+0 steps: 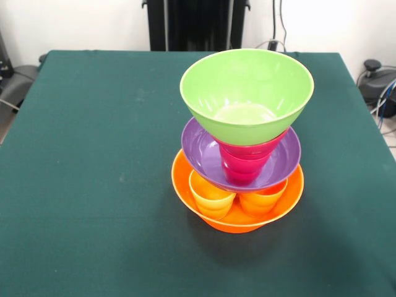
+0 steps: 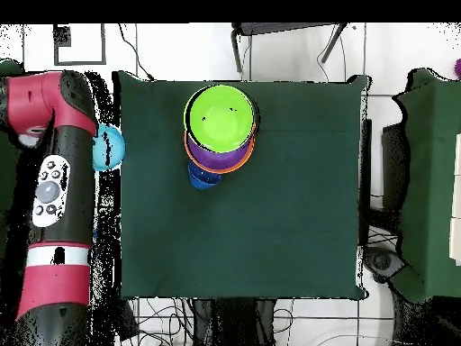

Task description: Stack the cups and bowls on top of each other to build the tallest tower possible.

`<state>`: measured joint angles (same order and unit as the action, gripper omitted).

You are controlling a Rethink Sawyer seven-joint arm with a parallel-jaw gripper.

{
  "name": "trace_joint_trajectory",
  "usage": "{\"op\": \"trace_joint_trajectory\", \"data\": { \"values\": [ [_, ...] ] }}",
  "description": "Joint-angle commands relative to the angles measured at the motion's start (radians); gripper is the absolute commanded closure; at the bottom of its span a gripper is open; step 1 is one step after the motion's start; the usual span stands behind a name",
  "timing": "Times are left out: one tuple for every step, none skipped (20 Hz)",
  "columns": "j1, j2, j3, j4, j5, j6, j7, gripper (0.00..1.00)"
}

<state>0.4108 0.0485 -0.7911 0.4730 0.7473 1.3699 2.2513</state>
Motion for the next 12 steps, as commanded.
{"op": "trace_joint_trajectory", "data": {
  "values": [
    [-0.006,-0.081,0.048,0.13,-0.106,0.073,0.078,1.0],
    [-0.009,-0.09,0.047,0.136,-0.117,0.069,0.064,1.0],
    [-0.012,-0.098,0.047,0.14,-0.128,0.066,0.051,1.0],
    [-0.017,-0.106,0.045,0.141,-0.141,0.065,0.035,1.0],
    [-0.019,-0.109,0.053,0.147,-0.147,0.062,0.025,1.0],
    [-0.021,-0.117,0.054,0.15,-0.157,0.065,0.017,1.0],
    [-0.027,-0.121,0.055,0.146,-0.164,0.072,0.01,1.0],
    [-0.03,-0.127,0.055,0.145,-0.172,0.079,0.003,1.0],
    [-0.036,-0.128,0.057,0.138,-0.178,0.085,-0.003,1.0],
    [-0.04,-0.133,0.057,0.137,-0.185,0.089,-0.011,1.0],
    [-0.043,-0.139,0.061,0.14,-0.193,0.087,-0.022,1.0],
    [-0.048,-0.144,0.061,0.139,-0.202,0.088,-0.032,1.0]
  ]
}}
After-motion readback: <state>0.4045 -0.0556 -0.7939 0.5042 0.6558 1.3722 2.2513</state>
